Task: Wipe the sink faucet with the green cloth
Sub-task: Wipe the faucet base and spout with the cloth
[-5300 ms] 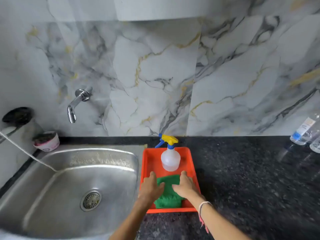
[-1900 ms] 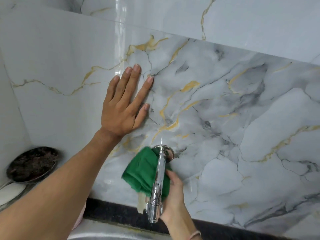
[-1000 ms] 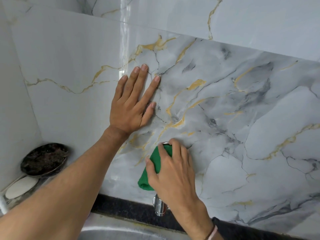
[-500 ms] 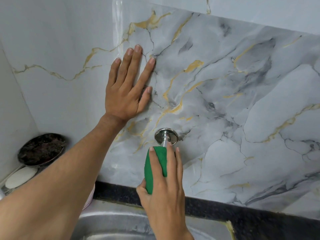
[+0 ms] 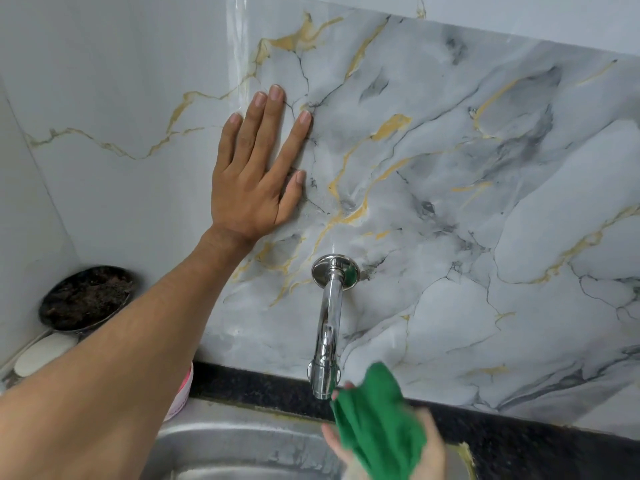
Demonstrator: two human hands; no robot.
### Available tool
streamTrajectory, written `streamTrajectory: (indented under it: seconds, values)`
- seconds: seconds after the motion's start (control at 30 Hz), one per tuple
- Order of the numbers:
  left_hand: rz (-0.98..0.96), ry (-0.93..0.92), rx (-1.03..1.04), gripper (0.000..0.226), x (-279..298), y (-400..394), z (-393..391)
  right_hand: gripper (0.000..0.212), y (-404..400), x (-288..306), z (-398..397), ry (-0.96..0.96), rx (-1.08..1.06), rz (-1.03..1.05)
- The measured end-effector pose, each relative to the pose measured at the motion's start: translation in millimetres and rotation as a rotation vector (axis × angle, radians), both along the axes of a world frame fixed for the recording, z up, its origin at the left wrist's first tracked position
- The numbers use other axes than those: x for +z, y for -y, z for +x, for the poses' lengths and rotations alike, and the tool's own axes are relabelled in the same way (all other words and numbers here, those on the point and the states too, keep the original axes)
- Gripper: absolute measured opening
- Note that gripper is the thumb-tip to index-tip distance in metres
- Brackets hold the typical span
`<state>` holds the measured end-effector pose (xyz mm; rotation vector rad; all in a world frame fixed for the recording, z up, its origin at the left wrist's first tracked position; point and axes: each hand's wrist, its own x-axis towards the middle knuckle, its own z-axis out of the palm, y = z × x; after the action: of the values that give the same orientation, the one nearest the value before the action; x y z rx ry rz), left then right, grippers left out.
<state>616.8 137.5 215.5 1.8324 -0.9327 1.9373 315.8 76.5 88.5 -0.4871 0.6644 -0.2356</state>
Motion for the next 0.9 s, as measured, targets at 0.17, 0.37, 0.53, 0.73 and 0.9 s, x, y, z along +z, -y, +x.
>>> streamTrajectory:
  seconds: [0.17, 0.37, 0.53, 0.73, 0.9]
  values:
    - [-0.005, -0.006, -0.001, 0.063, 0.6, -1.5, 2.2, 0.074, 31.5, 36.9, 54.3, 0.173, 0.23, -0.028]
    - [0.01, -0.007, 0.005, 0.062, -0.6, -1.9, 1.0, 0.066, 33.5, 44.0, 88.9, 0.221, 0.303, -0.099]
    - [0.004, -0.002, 0.001, 0.062, 0.3, -2.2, 0.3, 0.076, 22.2, 12.8, 77.0, 0.185, 0.299, -0.181]
    - [0.0, 0.005, 0.001, 0.063, -0.2, -2.9, 0.8, 0.058, 12.5, -3.1, 55.3, 0.135, 0.308, -0.509]
    - [-0.003, -0.014, -0.014, 0.063, 0.1, -2.6, 1.1, 0.034, -3.9, -12.4, 26.6, -0.189, -0.023, -0.57]
